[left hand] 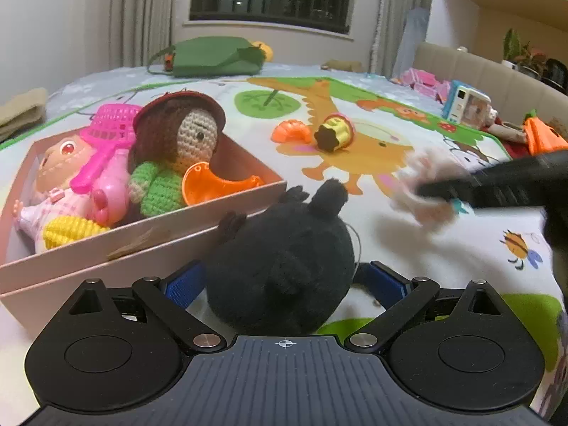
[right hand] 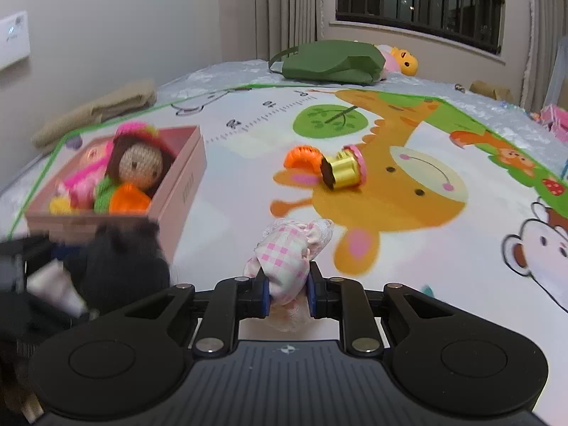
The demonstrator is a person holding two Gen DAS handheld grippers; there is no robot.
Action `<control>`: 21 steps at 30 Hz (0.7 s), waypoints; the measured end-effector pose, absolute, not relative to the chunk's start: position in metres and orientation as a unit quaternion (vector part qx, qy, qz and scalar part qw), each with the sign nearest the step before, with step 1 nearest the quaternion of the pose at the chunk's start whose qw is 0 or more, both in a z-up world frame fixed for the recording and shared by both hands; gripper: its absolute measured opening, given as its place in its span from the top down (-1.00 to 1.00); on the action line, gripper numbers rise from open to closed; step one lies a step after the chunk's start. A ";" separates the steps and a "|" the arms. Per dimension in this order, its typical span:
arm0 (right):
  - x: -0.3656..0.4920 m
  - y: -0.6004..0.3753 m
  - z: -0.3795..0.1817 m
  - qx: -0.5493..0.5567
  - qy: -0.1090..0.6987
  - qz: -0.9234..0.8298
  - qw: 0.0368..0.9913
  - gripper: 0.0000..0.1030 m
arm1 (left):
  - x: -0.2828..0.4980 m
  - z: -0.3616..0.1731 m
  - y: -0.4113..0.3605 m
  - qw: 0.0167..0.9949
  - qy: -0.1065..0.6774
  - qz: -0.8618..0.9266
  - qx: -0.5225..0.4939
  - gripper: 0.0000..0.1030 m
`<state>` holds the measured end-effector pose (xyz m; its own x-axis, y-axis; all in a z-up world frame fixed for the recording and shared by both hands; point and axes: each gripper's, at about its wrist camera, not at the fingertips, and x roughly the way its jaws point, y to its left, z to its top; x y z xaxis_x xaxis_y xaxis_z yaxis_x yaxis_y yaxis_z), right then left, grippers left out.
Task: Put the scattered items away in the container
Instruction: 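Grasp the pink-checked lace doll with the right gripper and lift it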
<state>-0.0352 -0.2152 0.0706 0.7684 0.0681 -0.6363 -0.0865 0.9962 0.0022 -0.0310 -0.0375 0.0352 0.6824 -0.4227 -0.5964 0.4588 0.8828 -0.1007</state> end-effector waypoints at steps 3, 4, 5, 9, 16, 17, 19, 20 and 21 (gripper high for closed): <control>-0.038 -0.221 0.077 -0.013 0.325 0.038 0.945 0.64 | -0.037 0.040 -0.039 0.918 0.314 -0.240 0.031 -0.93; -0.035 -0.222 0.081 -0.007 0.323 0.037 0.946 0.64 | -0.039 0.042 -0.038 0.918 0.315 -0.239 0.030 -0.93; -0.031 -0.223 0.086 0.001 0.323 0.040 0.945 0.64 | -0.041 0.044 -0.036 0.918 0.314 -0.241 0.028 -0.93; -0.025 -0.205 0.099 0.023 0.319 0.091 0.943 0.64 | -0.061 0.053 -0.024 0.919 0.298 -0.254 0.038 -0.93; -0.021 -0.137 0.100 0.069 0.367 0.227 0.900 0.64 | -0.088 0.056 0.003 0.932 0.269 -0.231 0.074 -0.93; -0.022 -0.127 0.097 0.072 0.376 0.241 0.892 0.64 | -0.090 0.056 0.008 0.933 0.269 -0.229 0.073 -0.93; -0.026 -0.110 0.090 0.075 0.393 0.264 0.877 0.64 | -0.096 0.052 0.017 0.933 0.273 -0.225 0.071 -0.93; -0.028 -0.102 0.087 0.073 0.401 0.272 0.872 0.64 | -0.100 0.050 0.020 0.932 0.277 -0.225 0.071 -0.93; -0.031 -0.095 0.083 0.070 0.407 0.278 0.868 0.64 | -0.103 0.046 0.023 0.930 0.282 -0.224 0.073 -0.93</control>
<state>-0.0311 -0.0954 0.0828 0.5152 0.5385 -0.6668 -0.4245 0.8362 0.3473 -0.1032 0.0228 0.0462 0.7403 -0.3759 -0.5574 0.4579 0.8890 0.0087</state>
